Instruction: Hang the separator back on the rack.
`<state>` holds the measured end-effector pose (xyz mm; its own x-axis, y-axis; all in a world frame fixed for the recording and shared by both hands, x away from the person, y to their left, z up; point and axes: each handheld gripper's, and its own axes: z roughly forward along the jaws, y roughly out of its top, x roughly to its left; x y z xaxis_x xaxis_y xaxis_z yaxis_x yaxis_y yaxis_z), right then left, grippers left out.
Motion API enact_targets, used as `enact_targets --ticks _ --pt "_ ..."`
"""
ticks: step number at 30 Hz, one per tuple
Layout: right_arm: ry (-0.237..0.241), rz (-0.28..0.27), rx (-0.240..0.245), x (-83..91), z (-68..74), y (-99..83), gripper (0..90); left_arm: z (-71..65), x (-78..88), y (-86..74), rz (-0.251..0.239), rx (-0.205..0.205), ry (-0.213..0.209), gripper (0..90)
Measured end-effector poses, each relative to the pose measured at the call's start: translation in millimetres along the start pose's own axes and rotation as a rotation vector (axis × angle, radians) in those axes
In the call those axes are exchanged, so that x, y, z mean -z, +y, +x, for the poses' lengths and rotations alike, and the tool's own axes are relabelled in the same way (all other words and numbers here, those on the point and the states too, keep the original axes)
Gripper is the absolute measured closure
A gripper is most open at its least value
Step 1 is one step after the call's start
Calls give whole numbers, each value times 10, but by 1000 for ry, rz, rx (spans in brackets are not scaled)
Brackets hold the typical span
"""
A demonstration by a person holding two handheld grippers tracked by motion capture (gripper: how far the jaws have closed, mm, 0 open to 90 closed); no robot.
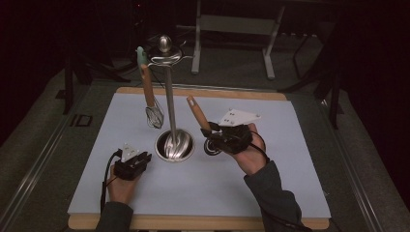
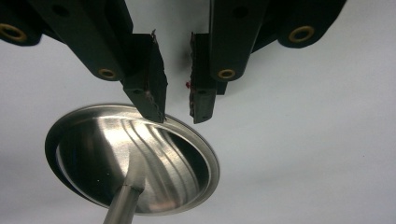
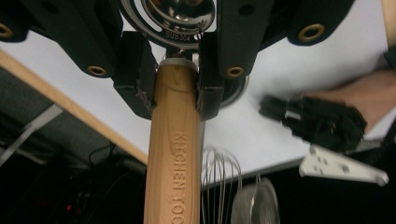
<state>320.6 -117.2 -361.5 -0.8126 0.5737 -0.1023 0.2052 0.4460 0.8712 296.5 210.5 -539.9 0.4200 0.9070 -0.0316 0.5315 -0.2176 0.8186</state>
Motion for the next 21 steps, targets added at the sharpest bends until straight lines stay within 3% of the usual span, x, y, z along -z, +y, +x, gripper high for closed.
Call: enact_targets --ticks 21 --pt "-60 -192 46 195 185 538 697 1 0 0 1 1 -2 756"
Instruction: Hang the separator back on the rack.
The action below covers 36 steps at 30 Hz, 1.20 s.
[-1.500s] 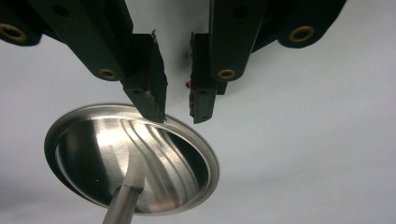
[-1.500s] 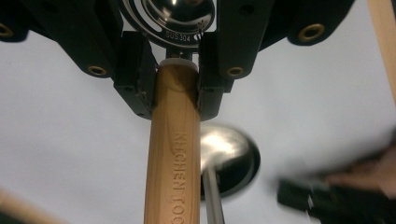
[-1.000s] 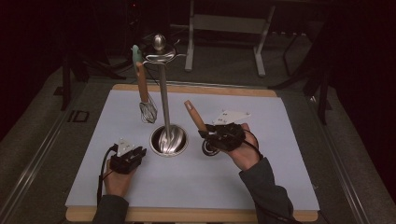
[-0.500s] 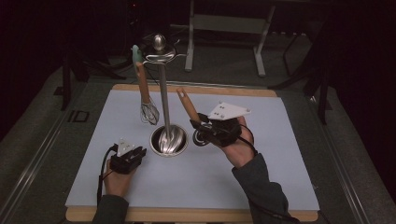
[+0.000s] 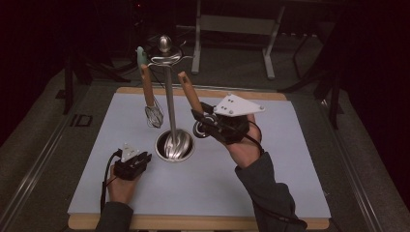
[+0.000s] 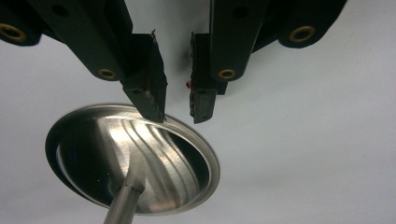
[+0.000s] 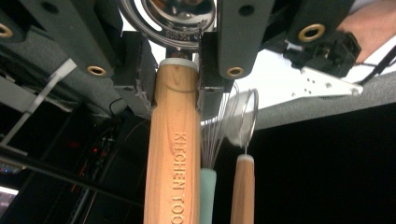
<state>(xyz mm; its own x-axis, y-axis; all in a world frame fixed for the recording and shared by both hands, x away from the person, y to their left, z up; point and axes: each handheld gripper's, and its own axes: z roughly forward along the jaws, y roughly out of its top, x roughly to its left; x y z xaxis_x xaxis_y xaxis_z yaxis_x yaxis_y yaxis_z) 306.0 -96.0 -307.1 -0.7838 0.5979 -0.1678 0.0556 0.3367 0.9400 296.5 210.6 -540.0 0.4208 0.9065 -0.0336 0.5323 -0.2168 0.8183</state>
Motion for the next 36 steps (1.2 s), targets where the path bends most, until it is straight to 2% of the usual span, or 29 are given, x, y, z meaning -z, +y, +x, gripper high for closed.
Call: enact_targets --ticks 8,9,14,20,23,28,31,36 --pt "-17 -18 10 -29 13 111 697 0 -1 0 0 1 0 756" --pt "-1 -22 -6 -49 11 118 697 0 0 0 0 0 -1 756" --pt "4 -24 -4 -83 44 133 697 0 0 0 0 0 -1 756" --pt "-19 -12 20 -154 104 176 697 0 0 0 0 0 -1 756" --pt "-38 3 6 -239 96 173 696 1 0 0 0 0 -2 756" --pt "-41 16 -7 -327 85 136 695 3 0 0 0 0 -3 756" --pt "-39 16 -16 -361 97 142 657 2 1 0 0 0 -3 755" --pt "-31 27 2 -367 113 126 601 1 1 0 0 -1 -3 753"
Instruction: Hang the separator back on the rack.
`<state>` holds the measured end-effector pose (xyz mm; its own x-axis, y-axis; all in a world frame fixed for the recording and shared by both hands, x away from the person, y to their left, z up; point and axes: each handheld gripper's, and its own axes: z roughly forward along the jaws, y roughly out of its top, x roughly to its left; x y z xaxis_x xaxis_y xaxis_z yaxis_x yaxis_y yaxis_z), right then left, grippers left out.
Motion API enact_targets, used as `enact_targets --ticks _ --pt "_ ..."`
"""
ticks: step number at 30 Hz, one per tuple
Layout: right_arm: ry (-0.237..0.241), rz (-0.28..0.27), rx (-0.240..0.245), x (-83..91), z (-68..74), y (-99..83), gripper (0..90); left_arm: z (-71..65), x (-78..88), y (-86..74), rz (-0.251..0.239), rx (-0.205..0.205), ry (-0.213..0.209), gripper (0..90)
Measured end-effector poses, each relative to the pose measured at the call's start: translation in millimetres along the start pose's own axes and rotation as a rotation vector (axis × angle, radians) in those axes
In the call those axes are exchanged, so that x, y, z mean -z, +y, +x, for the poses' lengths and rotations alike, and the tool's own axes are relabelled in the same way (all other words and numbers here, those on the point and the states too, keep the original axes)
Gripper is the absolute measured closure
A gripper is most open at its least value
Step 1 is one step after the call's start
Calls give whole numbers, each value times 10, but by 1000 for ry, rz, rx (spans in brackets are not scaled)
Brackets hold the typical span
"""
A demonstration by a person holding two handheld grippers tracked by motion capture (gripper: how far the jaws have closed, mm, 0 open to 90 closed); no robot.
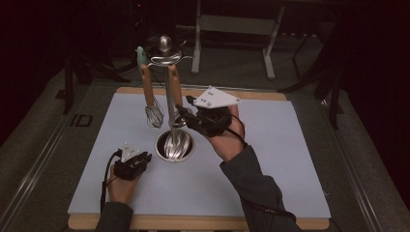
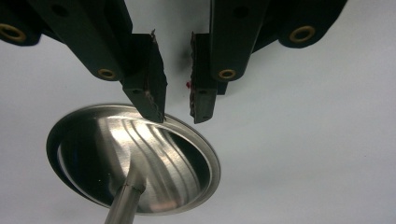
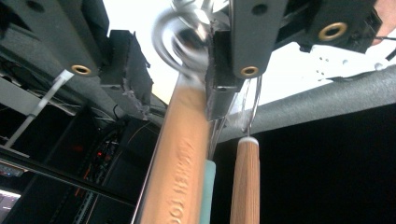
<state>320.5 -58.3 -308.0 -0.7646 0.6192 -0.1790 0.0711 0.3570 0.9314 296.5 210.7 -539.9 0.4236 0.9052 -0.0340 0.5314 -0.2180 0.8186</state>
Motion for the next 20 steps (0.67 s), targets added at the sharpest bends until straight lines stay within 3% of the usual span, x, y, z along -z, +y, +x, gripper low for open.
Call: enact_targets --ticks 8,11,12,18,20 --pt "8 32 -3 56 -65 -109 570 -2 -1 0 0 0 0 751" --pt "8 102 16 49 -134 -230 556 -1 -1 0 1 -1 0 750" --pt "8 102 16 49 -134 -230 556 -1 -1 0 1 -1 0 750" --pt "9 189 -6 45 -267 -500 540 0 -1 1 3 -2 0 747" --pt "14 228 -24 63 -356 -664 523 0 -4 1 2 1 -1 739"
